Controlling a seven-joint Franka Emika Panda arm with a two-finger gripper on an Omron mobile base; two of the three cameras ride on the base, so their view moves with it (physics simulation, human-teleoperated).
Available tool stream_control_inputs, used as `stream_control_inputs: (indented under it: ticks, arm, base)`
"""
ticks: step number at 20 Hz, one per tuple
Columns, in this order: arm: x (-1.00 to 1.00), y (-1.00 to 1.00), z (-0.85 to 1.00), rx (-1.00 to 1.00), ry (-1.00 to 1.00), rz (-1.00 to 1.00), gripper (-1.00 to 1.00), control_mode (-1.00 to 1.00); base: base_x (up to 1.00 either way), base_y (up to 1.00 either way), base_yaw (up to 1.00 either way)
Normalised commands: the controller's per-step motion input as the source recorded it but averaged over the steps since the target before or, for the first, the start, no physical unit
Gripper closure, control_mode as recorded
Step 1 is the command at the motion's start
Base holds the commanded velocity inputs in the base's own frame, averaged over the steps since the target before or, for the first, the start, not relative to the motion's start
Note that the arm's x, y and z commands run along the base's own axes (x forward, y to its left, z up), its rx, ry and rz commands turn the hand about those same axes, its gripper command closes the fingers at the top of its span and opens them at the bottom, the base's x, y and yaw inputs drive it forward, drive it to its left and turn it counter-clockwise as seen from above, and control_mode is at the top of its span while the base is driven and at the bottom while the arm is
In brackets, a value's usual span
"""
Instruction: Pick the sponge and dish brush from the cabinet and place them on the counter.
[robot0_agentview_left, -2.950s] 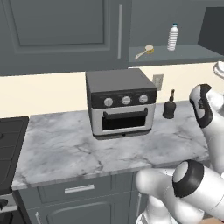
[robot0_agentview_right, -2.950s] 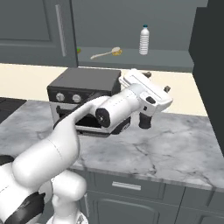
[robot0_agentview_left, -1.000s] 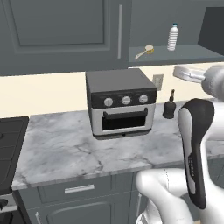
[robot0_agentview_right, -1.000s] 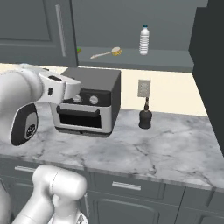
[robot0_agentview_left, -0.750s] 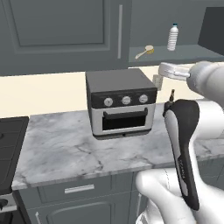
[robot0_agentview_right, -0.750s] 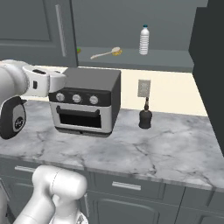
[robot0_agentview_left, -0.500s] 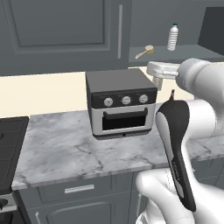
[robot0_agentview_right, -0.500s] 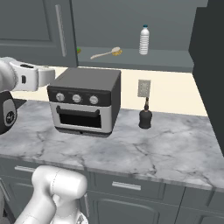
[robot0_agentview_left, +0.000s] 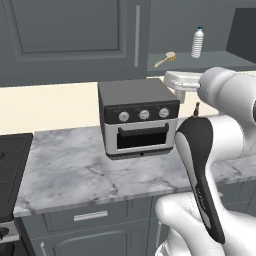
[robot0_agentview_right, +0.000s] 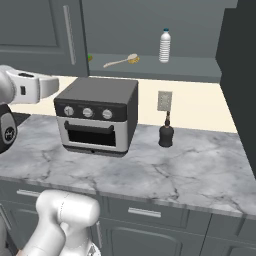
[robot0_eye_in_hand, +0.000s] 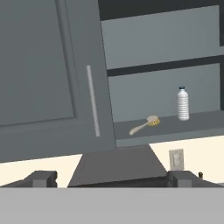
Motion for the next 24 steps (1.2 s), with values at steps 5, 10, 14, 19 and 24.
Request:
stream_control_inputs:
  ticks: [5,10,14,19,24]
  arm:
    - [0.08,0.04,-0.07,0.0,0.0,0.06,-1.0,-1.0]
    - [0.13,0.07,-0.04,-0.01,-0.01,0.05,-1.0,-1.0]
    - [0.07,0.09,-0.06,-0.02,-0.06,0.05,-1.0,-1.0]
    - [0.08,0.07,-0.01,-0.05,-0.12,0.04,-1.0,-1.0]
    - [0.1,0.01,0.0,-0.05,-0.18,0.03,-1.0,-1.0]
  base:
    - [0.0,0.0,0.0]
    - [0.0,0.0,0.0]
    - [0.0,0.0,0.0]
    - [0.0,0.0,0.0]
    - [0.0,0.0,0.0]
